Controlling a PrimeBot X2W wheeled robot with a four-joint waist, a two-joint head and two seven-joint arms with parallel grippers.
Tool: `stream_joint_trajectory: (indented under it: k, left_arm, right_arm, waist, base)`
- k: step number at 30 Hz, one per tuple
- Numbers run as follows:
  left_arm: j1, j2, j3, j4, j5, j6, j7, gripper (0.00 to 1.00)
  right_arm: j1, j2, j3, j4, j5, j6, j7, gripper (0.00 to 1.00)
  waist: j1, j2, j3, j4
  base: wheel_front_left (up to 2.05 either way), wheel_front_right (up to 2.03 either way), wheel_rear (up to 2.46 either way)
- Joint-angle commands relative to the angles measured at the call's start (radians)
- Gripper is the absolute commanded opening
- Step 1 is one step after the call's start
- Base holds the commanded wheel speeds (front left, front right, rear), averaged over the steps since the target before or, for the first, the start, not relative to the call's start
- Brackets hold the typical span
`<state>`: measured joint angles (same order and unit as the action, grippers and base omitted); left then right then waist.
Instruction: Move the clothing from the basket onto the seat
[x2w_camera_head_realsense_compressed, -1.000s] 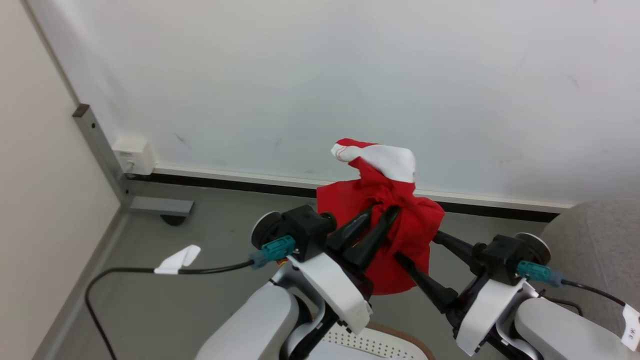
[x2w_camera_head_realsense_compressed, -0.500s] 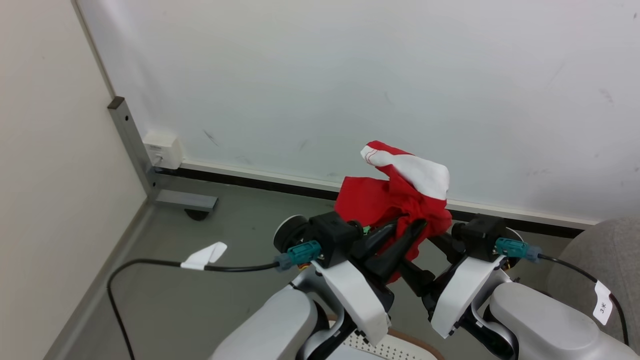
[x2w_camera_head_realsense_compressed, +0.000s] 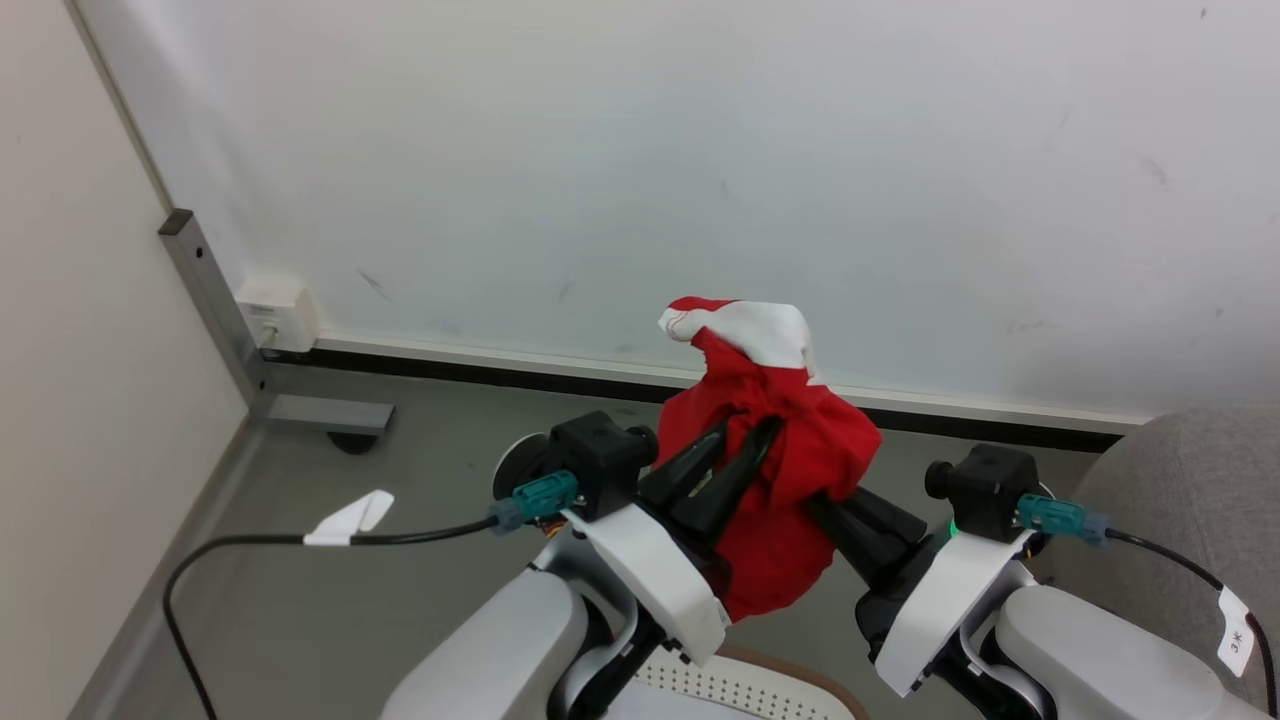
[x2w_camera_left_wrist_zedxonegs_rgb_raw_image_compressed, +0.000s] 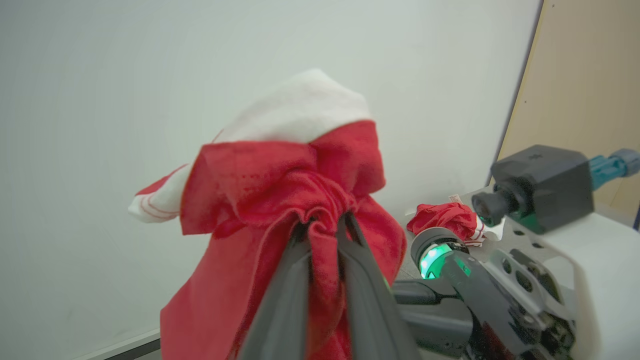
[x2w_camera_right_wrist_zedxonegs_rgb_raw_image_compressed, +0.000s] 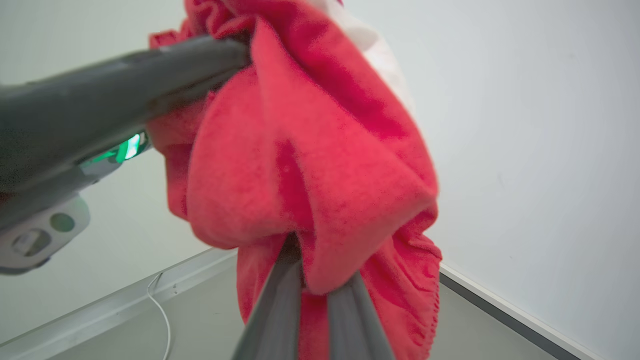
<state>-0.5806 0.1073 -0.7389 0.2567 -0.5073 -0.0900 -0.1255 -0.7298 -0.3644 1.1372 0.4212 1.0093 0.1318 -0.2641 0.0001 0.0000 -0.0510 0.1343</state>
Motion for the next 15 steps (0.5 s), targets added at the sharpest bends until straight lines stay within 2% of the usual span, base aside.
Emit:
stream_joint_trajectory:
  k: [1, 9, 10, 11, 12, 15]
  left_arm:
    - [0.016, 0.012, 0.009, 0.007, -0.011, 0.008, -0.008, 0.0]
    - [0.031, 0.025, 0.023, 0.025, -0.022, 0.027, -0.022, 0.0]
    - [0.035, 0.025, 0.024, 0.027, -0.023, 0.029, -0.023, 0.27]
    - [0.037, 0.024, 0.023, 0.028, -0.024, 0.03, -0.024, 0.87]
    - [0.038, 0.024, 0.02, 0.029, -0.026, 0.03, -0.024, 1.0]
    - [0.037, 0.027, 0.015, 0.021, -0.02, 0.035, -0.028, 1.0]
  right_arm:
    - [0.021, -0.012, -0.015, -0.019, -0.007, -0.002, 0.0, 0.0]
    - [0.08, -0.034, -0.119, -0.09, -0.063, -0.002, 0.0, 0.0]
    - [0.087, -0.035, -0.129, -0.096, -0.069, -0.002, 0.0, 0.0]
    - [0.092, -0.036, -0.141, -0.102, -0.076, -0.002, 0.0, 0.0]
    - [0.098, -0.037, -0.151, -0.109, -0.084, -0.002, 0.0, 0.0]
    - [0.112, -0.04, -0.189, -0.114, -0.107, -0.002, 0.0, 0.0]
  waist:
    - [-0.0001, 0.0, 0.0, -0.009]
    - [-0.0001, 0.0, 0.003, -0.028]
    - [-0.0001, 0.0, 0.004, -0.032]
    - [-0.0001, 0.0, 0.005, -0.037]
    - [-0.0001, 0.0, 0.005, -0.042]
    - [-0.0001, 0.0, 0.008, -0.064]
  base:
    - [0.0, 0.0, 0.0]
    - [0.0, 0.0, 0.0]
    - [0.0, 0.0, 0.0]
    - [0.0, 0.0, 0.0]
    - [0.0, 0.0, 0.0]
    - [0.0, 0.0, 0.0]
